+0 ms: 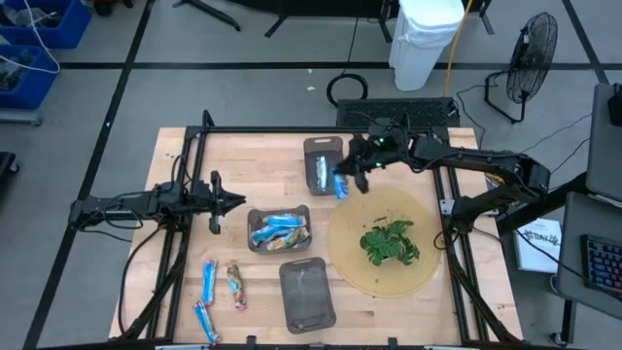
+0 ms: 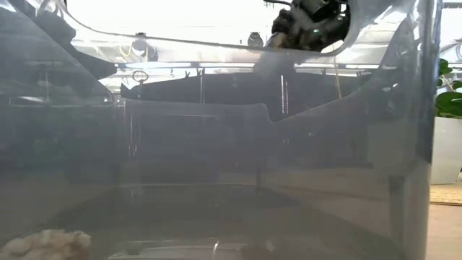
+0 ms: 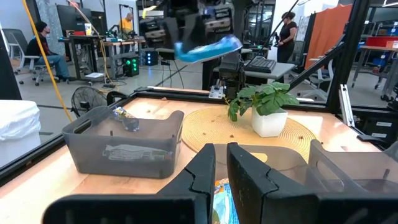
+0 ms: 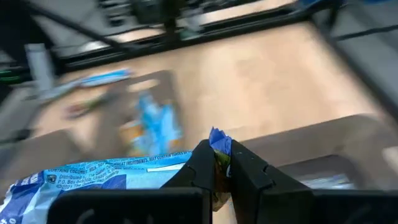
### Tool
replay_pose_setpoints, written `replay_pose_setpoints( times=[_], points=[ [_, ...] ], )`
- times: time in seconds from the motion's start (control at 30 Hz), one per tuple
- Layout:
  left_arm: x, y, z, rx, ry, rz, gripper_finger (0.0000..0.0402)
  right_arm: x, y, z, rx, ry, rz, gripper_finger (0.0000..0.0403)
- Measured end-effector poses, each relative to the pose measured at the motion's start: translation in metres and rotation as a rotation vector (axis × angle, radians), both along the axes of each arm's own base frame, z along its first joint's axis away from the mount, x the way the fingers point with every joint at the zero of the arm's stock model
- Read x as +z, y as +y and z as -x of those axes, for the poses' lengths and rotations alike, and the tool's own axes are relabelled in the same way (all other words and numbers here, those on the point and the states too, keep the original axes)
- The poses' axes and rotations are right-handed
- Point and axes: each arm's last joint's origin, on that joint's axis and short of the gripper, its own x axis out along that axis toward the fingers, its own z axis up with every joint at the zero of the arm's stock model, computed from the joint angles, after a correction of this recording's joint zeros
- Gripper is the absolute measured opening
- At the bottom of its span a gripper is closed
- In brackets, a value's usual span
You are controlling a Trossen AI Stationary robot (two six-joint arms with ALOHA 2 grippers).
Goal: Pick and place Granola Bars by type
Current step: Put the blue granola bar into the top black bin
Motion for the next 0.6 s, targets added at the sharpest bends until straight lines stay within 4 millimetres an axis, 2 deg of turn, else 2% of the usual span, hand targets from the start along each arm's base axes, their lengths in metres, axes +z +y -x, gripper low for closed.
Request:
replay_pose_setpoints(
  times=[0.2, 0.33, 0.43, 0.6],
  points=[
    [0.0, 0.0, 0.0, 0.0, 0.0, 0.0, 0.0047, -0.005, -0.003, -0.023, -0.194, -0.065, 0.231, 0.0017],
    [0.0, 0.0, 0.0, 0.0, 0.0, 0.0, 0.0047, -0.016, -0.003, -0.04, -0.187, -0.097, 0.336, 0.0017],
    [0.0, 0.0, 0.0, 0.0, 0.0, 0.0, 0.0047, -0.026, -0.012, -0.044, -0.222, -0.033, 0.359, 0.0017],
    [0.0, 0.0, 0.0, 0.0, 0.0, 0.0, 0.0047, -0.04, -0.039, -0.043, -0.28, 0.138, 0.32, 0.0017]
  ],
)
